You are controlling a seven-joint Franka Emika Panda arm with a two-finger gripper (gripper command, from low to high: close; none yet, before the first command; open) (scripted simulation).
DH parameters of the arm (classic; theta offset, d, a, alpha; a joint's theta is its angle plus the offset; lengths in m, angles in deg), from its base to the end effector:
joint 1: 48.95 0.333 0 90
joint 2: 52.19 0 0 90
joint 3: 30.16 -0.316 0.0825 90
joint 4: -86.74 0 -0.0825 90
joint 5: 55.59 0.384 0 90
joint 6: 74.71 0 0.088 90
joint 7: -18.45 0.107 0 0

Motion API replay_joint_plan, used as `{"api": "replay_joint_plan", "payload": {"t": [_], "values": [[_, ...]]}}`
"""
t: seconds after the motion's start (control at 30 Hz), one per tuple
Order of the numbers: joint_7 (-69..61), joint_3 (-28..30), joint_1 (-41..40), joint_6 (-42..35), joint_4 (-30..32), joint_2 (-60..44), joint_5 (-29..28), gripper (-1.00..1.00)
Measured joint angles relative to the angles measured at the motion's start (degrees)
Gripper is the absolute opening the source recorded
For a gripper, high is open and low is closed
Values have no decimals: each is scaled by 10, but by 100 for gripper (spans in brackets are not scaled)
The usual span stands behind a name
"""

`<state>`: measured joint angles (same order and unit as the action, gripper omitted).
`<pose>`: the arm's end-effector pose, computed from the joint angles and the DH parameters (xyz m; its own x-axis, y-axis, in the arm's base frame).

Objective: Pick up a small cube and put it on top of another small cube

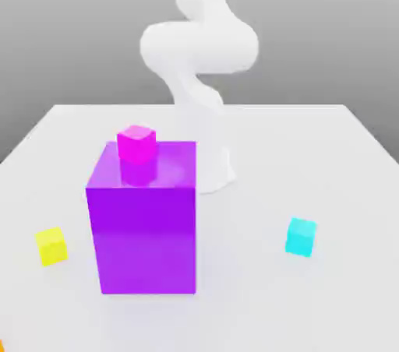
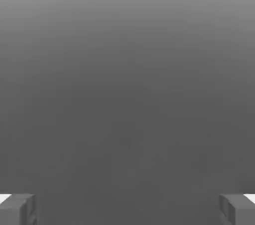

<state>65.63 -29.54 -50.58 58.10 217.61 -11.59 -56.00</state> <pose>0.3782 -0.0165 0.6879 0.4736 -0.7513 0.4596 -0.5650 -0.6595 -0.4958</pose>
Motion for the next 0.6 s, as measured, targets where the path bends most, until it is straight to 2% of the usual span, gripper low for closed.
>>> {"api": "replay_joint_plan", "payload": {"t": [0.33,0.6], "values": [[48,38,-58,41,-37,-211,-9,0],[69,79,-101,73,-66,-377,9,0]]}}
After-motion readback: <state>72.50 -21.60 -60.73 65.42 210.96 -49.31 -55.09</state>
